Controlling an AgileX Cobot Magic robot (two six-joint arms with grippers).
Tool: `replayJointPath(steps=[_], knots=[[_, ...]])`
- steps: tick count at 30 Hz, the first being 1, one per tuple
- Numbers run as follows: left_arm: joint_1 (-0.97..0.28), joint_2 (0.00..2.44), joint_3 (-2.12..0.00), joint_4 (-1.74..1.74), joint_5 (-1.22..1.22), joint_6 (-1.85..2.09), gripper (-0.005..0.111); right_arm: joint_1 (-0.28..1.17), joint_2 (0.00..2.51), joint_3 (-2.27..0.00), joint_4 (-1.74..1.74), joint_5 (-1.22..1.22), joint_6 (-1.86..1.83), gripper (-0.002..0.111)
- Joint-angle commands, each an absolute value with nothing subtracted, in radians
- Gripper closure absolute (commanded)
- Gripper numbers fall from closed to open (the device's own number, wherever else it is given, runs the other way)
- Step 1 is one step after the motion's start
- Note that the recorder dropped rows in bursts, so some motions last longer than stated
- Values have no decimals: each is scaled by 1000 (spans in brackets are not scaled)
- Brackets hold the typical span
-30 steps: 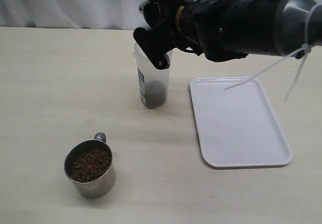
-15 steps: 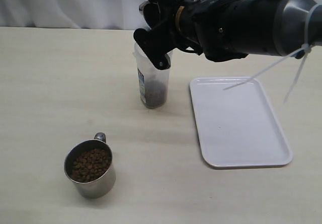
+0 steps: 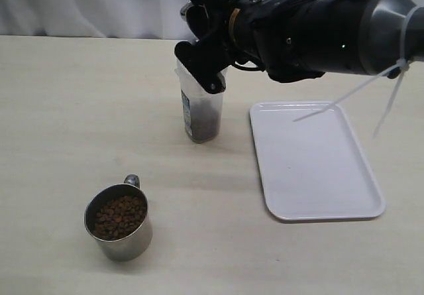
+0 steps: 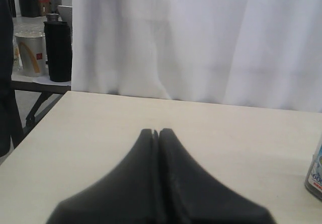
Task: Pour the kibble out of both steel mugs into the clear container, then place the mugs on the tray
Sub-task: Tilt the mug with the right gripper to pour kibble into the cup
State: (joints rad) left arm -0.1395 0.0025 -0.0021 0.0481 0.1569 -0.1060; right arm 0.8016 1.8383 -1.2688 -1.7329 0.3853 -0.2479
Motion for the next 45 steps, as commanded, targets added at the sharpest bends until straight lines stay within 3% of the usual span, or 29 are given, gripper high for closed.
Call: replayJointPath(steps=[1,45], knots=[[-140,0,0,43,144,-105,107,805,1825,-1267,-1744,383,-284,104],[-140,0,0,43,144,-105,107,860,1825,-1267,-1744,428,-564,104]])
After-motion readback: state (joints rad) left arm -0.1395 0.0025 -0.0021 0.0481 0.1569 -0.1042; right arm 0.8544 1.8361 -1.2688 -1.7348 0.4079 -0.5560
